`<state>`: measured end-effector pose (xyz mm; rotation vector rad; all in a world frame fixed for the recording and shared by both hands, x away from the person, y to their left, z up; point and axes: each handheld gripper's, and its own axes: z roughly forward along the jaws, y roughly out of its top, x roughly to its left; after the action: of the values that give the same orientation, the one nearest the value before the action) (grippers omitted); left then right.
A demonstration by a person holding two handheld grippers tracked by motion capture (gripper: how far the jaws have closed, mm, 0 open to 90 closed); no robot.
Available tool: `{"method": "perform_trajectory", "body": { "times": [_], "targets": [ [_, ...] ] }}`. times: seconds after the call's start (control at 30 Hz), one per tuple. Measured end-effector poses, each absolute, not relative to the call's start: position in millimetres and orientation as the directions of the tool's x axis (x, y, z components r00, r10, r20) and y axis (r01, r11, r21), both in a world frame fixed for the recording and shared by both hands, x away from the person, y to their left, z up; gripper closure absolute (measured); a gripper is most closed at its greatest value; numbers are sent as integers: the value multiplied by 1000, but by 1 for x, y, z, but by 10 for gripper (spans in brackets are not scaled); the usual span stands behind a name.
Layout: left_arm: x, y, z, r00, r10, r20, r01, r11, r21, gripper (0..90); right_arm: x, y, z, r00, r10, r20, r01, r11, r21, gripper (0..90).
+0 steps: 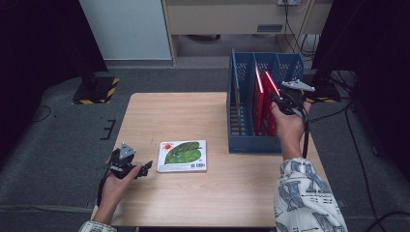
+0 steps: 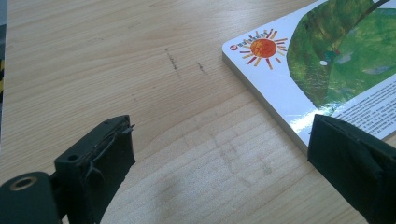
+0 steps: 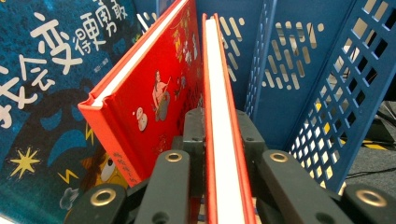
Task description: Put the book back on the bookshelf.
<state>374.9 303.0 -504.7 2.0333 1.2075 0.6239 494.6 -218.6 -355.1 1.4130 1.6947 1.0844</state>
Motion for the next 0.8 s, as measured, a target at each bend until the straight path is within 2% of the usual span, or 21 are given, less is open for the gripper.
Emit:
{"method": "perform_trajectory", "body": {
  "times": [0.43,0.8],
  "targets": [
    [375,304,-504,451,891,57,560,-332,760,64,500,-216,-356,-153,988,8,401,55,914,796],
    [375,304,-504,454,889,58,559,-335,758,64,524,-210,-351,-123,992,0,395,49,917,795]
  ]
}}
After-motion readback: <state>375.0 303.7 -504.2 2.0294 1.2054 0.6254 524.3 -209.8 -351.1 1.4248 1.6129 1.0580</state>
